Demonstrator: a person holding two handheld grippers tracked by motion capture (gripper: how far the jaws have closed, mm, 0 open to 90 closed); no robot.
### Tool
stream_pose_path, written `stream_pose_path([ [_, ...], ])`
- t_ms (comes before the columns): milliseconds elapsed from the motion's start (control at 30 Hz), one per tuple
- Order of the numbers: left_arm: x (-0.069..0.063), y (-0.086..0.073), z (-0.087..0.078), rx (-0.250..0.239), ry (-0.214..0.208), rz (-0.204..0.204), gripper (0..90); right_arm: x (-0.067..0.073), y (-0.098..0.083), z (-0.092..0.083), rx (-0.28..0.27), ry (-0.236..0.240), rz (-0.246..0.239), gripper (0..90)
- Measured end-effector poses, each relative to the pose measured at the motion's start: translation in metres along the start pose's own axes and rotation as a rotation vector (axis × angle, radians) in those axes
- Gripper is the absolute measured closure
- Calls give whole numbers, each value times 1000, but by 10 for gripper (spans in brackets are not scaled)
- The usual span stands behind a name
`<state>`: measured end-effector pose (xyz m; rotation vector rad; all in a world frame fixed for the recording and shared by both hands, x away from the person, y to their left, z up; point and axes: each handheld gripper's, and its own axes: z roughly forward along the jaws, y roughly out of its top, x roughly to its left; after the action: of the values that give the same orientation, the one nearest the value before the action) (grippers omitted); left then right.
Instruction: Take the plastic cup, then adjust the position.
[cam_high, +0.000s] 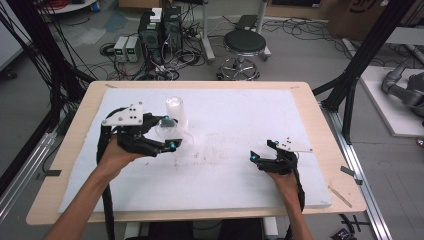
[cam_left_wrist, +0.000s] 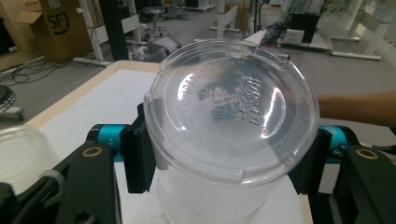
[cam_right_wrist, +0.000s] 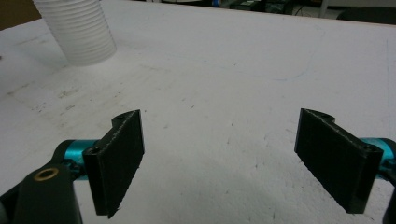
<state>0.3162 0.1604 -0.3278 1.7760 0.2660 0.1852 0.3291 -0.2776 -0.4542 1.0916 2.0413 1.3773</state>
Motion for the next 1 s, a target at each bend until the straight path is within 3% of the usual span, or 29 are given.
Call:
stream_pose_path([
  [200, -4, -20, 10, -10, -44, -1, 368, 1, 0, 0, 4, -5, -3, 159],
  [400, -4, -36, 11, -105, -104, -31, 368, 1, 0, 1, 6, -13, -2, 159],
  [500, 0, -42, 10, -135, -115, -38, 368, 1, 0, 1, 7, -15, 1, 158],
  [667, 6, -47, 12, -117, -120, -48, 368, 1, 0, 1, 9, -14, -5, 159],
  [833, 7, -47, 12, -129, -124, -50, 368, 0, 0, 0, 10, 7, 5, 158],
  [1000, 9, -47, 13, -121, -118, -49, 368, 0, 1, -1, 1, 61, -21, 158],
])
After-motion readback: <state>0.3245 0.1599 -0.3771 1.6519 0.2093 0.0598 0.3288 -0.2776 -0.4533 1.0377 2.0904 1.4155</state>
